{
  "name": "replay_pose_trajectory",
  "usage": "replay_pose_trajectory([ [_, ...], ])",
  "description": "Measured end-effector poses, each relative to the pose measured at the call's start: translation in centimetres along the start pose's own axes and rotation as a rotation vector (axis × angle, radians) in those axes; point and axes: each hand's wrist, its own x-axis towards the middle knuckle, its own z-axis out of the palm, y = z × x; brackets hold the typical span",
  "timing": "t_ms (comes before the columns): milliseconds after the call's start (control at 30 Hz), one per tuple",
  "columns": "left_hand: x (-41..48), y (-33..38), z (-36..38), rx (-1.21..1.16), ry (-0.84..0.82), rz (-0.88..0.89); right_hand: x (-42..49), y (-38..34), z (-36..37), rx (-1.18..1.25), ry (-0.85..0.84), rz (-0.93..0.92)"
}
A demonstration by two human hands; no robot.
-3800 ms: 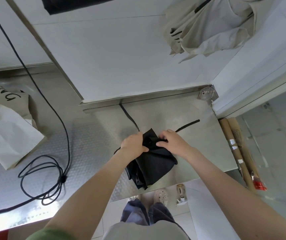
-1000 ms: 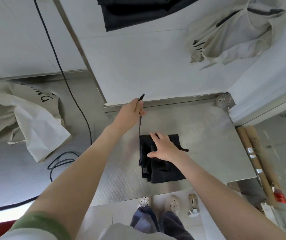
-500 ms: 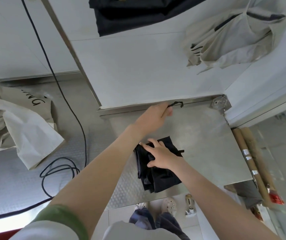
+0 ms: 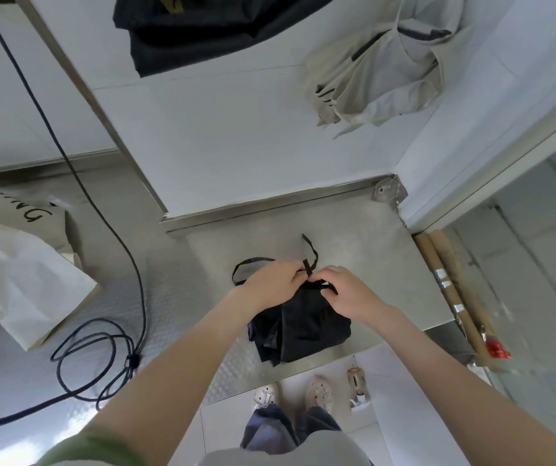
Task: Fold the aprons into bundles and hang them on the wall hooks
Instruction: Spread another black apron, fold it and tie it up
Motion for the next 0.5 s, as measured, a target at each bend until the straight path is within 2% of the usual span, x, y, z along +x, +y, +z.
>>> replay_pose_trajectory([
  [100,-0.1,0.2,1.7,0.207,-0.05,-0.094,-1.3,1.2,-0.9,0.024,0.081,0.062],
  [200,0.3,0.4,2.7,0.365,-0.039,-0.198,-2.4,1.8,-1.1,0.065,0.09,0.128],
  [267,0.9,0.9,3.2,0.438,-0.03,-0.205,-3.1,2.1,-1.1,0.081,0.09,0.152],
  [367,1.2,1.2,3.6,0.485,-0.034,-0.208,-4.2,2.7,-1.0,0.042,0.058,0.203],
  [500,0.5,-0.2,2.9,0.475,0.059,-0.314,-4.9,4.2,-0.4,-0.112,-0.002,0.3],
])
